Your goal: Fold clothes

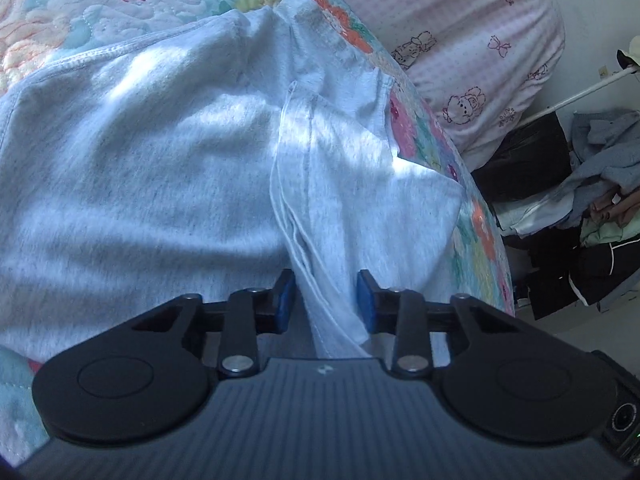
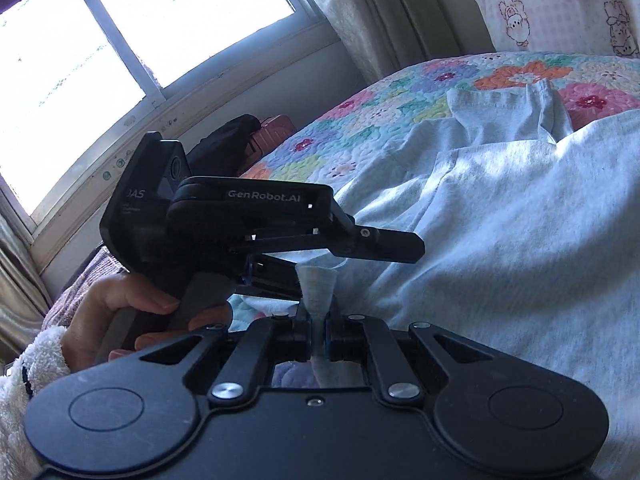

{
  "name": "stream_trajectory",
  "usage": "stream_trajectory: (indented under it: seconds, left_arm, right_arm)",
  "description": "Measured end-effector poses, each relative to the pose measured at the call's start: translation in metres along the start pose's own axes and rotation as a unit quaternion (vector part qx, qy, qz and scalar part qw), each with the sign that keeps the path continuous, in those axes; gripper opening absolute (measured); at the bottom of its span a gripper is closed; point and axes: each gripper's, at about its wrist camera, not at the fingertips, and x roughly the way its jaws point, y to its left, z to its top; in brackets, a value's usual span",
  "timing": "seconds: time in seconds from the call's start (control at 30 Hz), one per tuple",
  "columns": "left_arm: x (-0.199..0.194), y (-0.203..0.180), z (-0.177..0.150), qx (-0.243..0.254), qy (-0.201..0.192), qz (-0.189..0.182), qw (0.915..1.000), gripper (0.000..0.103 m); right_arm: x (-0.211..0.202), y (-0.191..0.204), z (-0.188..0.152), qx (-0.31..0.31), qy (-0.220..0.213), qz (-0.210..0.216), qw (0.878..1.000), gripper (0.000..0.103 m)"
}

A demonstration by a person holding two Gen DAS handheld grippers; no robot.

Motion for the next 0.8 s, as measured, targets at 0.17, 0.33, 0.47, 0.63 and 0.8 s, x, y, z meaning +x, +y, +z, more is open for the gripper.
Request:
stream_trajectory:
  seconds: [0.17, 0.33, 0.47, 0.63, 0.8]
  left_arm:
    - [-0.010, -0.026, -0.002, 0.098, -0.029, 0.051, 0.9935, 0.007]
    - [-0.026, -0.042, -0.005, 0.152, -0.070, 0.096, 0.9812, 0.006]
    - [-0.030, -0.037, -0.003, 0.137, -0.073, 0.104, 0.9823, 0.006]
    - [-0.040, -0.042, 0.001, 0.156, -0.104, 0.134, 0.9731, 0.006]
    - [-0.044, -0.041, 0.020, 0.149, -0.095, 0.151, 0.9726, 0.006]
  right_arm:
    - [0.003, 0.001, -0.003, -0.004, 0.007, -0.006, 1.000, 0.014]
    - [-0.026, 0.016, -0.004, -0.120, 0.001, -0.092, 0.988, 0.054]
    - [-0.061, 0.009, -0.017, -0.169, 0.003, -0.184, 0.968, 0.056]
    - [-0.087, -0.012, -0.037, -0.167, 0.020, -0.268, 0.949, 0.056]
    - [-0.103, -0.027, -0.058, -0.173, 0.001, -0.336, 0.926, 0.069]
